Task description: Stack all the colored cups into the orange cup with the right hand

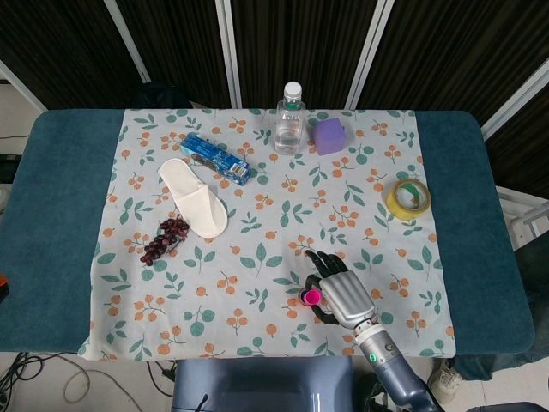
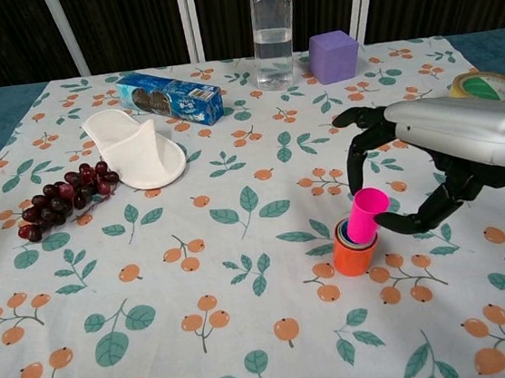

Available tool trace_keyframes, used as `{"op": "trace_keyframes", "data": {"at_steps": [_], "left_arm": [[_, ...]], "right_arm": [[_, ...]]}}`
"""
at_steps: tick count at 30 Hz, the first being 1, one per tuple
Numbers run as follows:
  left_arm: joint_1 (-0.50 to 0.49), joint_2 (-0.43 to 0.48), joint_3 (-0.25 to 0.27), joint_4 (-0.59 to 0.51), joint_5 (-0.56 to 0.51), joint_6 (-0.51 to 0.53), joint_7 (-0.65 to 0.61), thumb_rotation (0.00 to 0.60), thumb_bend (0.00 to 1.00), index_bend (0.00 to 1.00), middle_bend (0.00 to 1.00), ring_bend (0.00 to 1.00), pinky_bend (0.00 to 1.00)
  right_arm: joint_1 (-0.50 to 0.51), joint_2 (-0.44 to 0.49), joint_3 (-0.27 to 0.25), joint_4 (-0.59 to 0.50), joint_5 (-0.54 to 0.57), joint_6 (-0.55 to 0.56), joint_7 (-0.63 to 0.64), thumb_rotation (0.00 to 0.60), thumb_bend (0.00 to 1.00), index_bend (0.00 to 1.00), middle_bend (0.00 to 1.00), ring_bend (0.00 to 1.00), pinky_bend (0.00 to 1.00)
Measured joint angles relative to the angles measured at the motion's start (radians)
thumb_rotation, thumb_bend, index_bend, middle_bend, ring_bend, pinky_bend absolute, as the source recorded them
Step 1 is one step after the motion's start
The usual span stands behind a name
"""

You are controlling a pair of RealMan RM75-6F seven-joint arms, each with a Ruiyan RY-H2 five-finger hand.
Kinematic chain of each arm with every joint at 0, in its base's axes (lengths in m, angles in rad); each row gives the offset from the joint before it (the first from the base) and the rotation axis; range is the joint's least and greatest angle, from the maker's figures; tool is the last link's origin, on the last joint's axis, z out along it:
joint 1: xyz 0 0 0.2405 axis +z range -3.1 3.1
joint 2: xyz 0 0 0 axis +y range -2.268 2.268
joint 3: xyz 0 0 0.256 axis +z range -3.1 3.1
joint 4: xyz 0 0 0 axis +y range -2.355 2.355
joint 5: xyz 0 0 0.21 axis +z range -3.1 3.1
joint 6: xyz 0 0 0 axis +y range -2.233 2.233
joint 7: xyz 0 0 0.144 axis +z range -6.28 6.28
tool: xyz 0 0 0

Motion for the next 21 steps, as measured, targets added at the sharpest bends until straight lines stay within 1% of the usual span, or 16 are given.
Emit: {"op": "trace_keyframes", "data": {"at_steps": [4,5,6,8,9,11,12,14,18,21], "left_arm": [[0.000,0.001,0.000,0.000,0.000,0.000,-0.001,0.600,0.75,0.15,0.01,0.00,0.00],[0.000,0.001,-0.001,0.000,0.000,0.001,-0.002,0.600,0.75,0.15,0.01,0.00,0.00],[0.000,0.001,-0.001,0.000,-0.001,0.000,-0.002,0.600,0.75,0.15,0.01,0.00,0.00],[0.000,0.002,-0.001,0.000,-0.002,0.000,-0.003,0.600,0.76,0.15,0.01,0.00,0.00],[0.000,0.002,-0.001,0.001,-0.002,0.000,-0.004,0.600,0.75,0.15,0.01,0.00,0.00],[0.000,0.002,-0.002,0.001,-0.002,0.000,-0.004,0.600,0.75,0.15,0.01,0.00,0.00],[0.000,0.002,-0.002,0.001,-0.001,0.000,-0.003,0.600,0.75,0.15,0.01,0.00,0.00],[0.000,0.001,-0.001,0.001,-0.001,0.000,-0.003,0.600,0.75,0.15,0.01,0.00,0.00],[0.000,0.001,-0.002,0.002,-0.001,0.001,-0.003,0.600,0.75,0.15,0.01,0.00,0.00],[0.000,0.001,-0.001,0.003,-0.001,0.000,-0.003,0.600,0.75,0.15,0.01,0.00,0.00]], "right_arm": [[-0.001,-0.013,0.010,0.013,0.013,-0.011,-0.006,0.600,0.46,0.48,0.00,0.03,0.12],[-0.002,-0.017,0.013,0.017,0.016,-0.014,-0.007,0.600,0.46,0.47,0.00,0.03,0.12],[-0.002,-0.019,0.015,0.020,0.018,-0.016,-0.008,0.600,0.46,0.44,0.00,0.03,0.12],[-0.004,-0.023,0.018,0.026,0.023,-0.019,-0.011,0.600,0.46,0.37,0.00,0.03,0.12],[-0.005,-0.024,0.020,0.028,0.024,-0.020,-0.012,0.600,0.46,0.32,0.00,0.03,0.12],[-0.006,-0.026,0.023,0.031,0.029,-0.023,-0.015,0.600,0.46,0.19,0.00,0.02,0.12],[-0.007,-0.026,0.023,0.031,0.030,-0.024,-0.018,0.600,0.46,0.10,0.00,0.01,0.12],[-0.006,-0.022,0.020,0.029,0.037,-0.031,-0.029,0.600,0.45,0.01,0.00,0.00,0.11],[-0.003,0.005,0.006,0.008,0.064,-0.046,-0.073,0.600,0.41,0.00,0.00,0.00,0.09],[-0.010,0.037,0.000,-0.020,0.073,-0.041,-0.084,0.600,0.41,0.00,0.00,0.00,0.07]]}}
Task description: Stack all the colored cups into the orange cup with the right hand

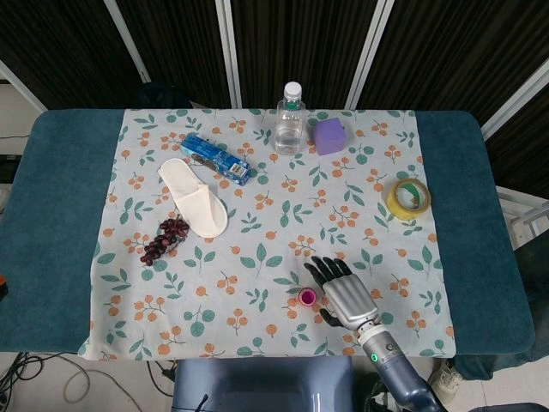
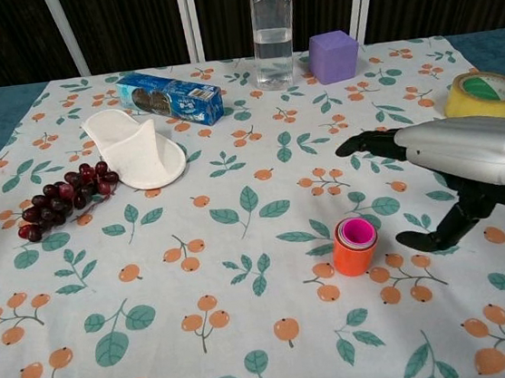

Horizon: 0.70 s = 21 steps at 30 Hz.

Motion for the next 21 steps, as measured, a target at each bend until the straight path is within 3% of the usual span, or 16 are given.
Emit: {"op": "trace_keyframes", "data": {"at_steps": [5,11,15,21], "left_arm": [[0.000,-0.001,0.001,0.001,0.003,0.000,0.001,0.600,0.75,0.15,0.01,0.00,0.00],[0.000,-0.003,0.002,-0.001,0.008,0.004,0.006,0.600,0.75,0.15,0.01,0.00,0.00],[0.001,-0.005,0.003,-0.004,0.012,0.012,0.009,0.600,0.76,0.15,0.01,0.00,0.00],[0.004,-0.005,0.003,-0.007,0.014,0.017,0.010,0.600,0.75,0.15,0.01,0.00,0.00]], "right_arm": [[-0.053,0.031,-0.019,-0.001,-0.088,0.098,0.021,0.600,0.41,0.00,0.00,0.00,0.05],[-0.188,0.103,-0.077,0.047,-0.301,0.316,0.101,0.600,0.41,0.00,0.00,0.00,0.04],[-0.306,0.137,-0.111,0.134,-0.411,0.480,0.194,0.600,0.41,0.00,0.00,0.00,0.04],[-0.427,0.153,-0.135,0.279,-0.471,0.589,0.311,0.600,0.41,0.00,0.00,0.00,0.04]]}}
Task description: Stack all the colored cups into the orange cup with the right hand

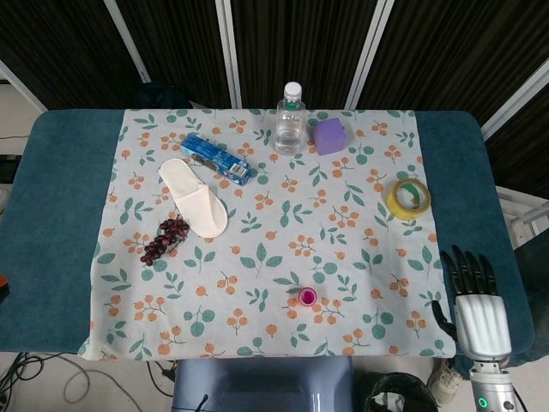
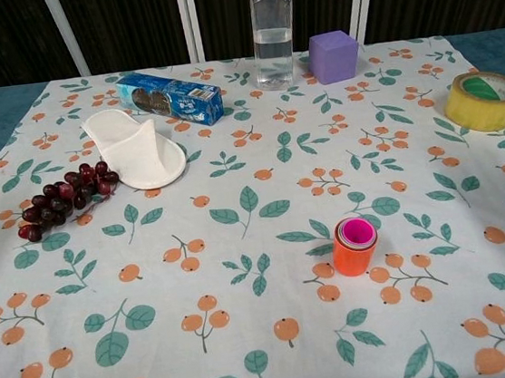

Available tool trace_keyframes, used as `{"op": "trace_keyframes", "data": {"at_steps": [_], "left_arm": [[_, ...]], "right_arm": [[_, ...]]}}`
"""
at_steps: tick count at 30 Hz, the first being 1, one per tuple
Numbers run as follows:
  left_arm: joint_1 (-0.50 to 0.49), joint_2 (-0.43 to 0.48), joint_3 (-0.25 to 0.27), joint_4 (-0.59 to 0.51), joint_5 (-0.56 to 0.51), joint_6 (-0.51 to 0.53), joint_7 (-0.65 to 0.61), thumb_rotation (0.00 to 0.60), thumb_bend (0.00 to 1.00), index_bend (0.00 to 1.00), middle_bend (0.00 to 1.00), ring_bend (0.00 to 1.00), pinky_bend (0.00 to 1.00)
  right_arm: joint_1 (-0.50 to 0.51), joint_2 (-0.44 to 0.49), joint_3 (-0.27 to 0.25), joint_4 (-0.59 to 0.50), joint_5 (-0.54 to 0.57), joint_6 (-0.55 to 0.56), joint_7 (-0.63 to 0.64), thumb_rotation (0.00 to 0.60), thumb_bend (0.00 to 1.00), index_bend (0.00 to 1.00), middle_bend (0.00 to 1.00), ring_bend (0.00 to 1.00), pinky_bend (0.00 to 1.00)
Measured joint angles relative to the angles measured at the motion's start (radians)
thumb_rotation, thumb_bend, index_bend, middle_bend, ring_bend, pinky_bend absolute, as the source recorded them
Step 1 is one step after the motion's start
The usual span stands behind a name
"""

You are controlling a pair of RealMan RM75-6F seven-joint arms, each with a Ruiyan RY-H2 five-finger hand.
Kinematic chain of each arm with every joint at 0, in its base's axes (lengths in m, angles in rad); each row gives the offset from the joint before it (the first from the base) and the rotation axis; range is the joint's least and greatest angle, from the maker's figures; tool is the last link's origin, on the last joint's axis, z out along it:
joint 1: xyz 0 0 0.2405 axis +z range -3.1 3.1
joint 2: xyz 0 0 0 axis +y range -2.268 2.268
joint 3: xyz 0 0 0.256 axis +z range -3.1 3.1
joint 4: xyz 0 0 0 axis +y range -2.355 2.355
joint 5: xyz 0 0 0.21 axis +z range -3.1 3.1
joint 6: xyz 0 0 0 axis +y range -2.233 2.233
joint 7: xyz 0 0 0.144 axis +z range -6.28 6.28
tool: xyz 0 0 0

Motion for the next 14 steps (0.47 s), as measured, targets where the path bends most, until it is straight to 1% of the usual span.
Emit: {"op": "trace_keyframes", "data": {"at_steps": [2,6,14], "left_arm": [[-0.001,0.000,0.000,0.000,0.002,0.000,0.001,0.600,0.75,0.15,0.01,0.00,0.00],[-0.003,0.001,0.002,0.003,0.005,-0.003,0.001,0.600,0.75,0.15,0.01,0.00,0.00],[-0.001,0.004,0.000,0.013,0.001,-0.005,-0.015,0.600,0.75,0.15,0.01,0.00,0.00]], "right_arm": [[-0.019,0.000,0.006,0.035,-0.012,0.012,0.015,0.600,0.41,0.00,0.00,0.00,0.04],[-0.038,0.006,0.028,0.063,-0.019,0.007,0.035,0.600,0.41,0.00,0.00,0.00,0.04],[-0.053,0.015,0.062,0.053,-0.013,-0.040,0.033,0.600,0.41,0.00,0.00,0.00,0.04]]}}
